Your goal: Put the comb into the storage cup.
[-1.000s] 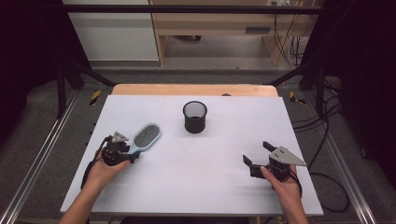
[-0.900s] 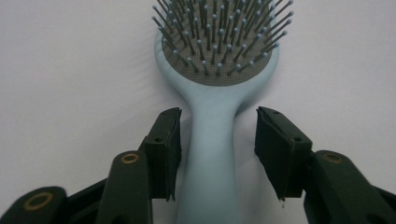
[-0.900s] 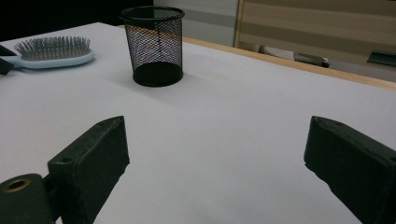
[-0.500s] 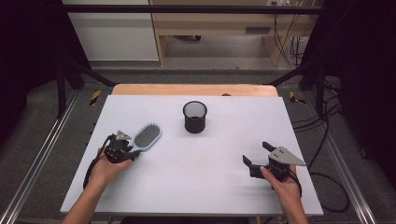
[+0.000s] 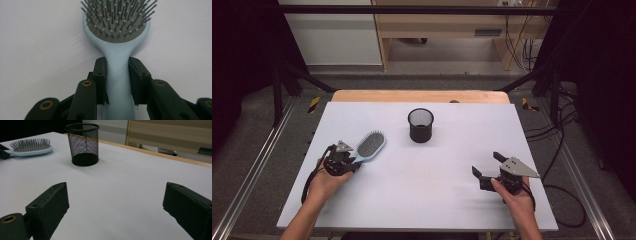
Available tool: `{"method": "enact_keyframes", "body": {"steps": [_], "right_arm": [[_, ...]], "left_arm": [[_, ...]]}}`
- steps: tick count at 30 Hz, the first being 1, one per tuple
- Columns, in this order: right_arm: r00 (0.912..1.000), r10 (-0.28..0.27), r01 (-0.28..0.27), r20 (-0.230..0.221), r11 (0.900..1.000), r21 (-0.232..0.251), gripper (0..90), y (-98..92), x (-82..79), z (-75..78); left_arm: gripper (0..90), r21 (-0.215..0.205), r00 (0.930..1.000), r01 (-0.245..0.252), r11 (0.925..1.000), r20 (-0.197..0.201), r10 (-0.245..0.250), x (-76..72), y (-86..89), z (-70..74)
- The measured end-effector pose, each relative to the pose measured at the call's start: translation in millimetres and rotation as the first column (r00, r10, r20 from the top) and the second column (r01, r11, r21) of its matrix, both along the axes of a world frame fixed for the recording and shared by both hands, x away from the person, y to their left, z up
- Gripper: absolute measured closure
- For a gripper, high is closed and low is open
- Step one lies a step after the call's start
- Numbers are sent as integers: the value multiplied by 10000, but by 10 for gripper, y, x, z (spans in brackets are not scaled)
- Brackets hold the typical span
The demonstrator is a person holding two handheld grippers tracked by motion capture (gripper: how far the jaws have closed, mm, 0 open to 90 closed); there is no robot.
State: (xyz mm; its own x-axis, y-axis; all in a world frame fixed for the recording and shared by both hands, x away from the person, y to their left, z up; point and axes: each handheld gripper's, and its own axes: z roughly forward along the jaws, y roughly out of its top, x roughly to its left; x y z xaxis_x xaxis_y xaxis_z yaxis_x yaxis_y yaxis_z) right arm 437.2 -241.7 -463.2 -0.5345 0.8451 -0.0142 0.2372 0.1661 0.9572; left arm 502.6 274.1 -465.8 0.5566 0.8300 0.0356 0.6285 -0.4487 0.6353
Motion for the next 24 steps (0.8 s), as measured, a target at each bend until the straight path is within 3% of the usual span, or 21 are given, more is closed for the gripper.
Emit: {"method": "enact_keyframes", "body": {"steps": [4,8,13,15,24], "right_arm": [[10000,11,-11,15,10000,-12,66,7,1,2],[10000,42,-42,14,10000,-19,65,23,-5,5],[10000,91,-91,14,10000,-31,61,55,-4,6],[10000,88,-88,14,10000,10,57,66,-6,9],[10000,-20,25,-85,9983,582,52,64,-18,35]], "left_arm": [[692,-298,9993,79,9995,373,-68,-55,41,14],[693,-913,9957,17,9958,926,68,-123,90,46],[692,-1634,9858,0,9866,1657,274,-192,84,91],[693,-1722,9767,218,9848,2142,159,-218,57,107],[693,-2193,9674,448,9746,2528,124,-258,-70,153]]}}
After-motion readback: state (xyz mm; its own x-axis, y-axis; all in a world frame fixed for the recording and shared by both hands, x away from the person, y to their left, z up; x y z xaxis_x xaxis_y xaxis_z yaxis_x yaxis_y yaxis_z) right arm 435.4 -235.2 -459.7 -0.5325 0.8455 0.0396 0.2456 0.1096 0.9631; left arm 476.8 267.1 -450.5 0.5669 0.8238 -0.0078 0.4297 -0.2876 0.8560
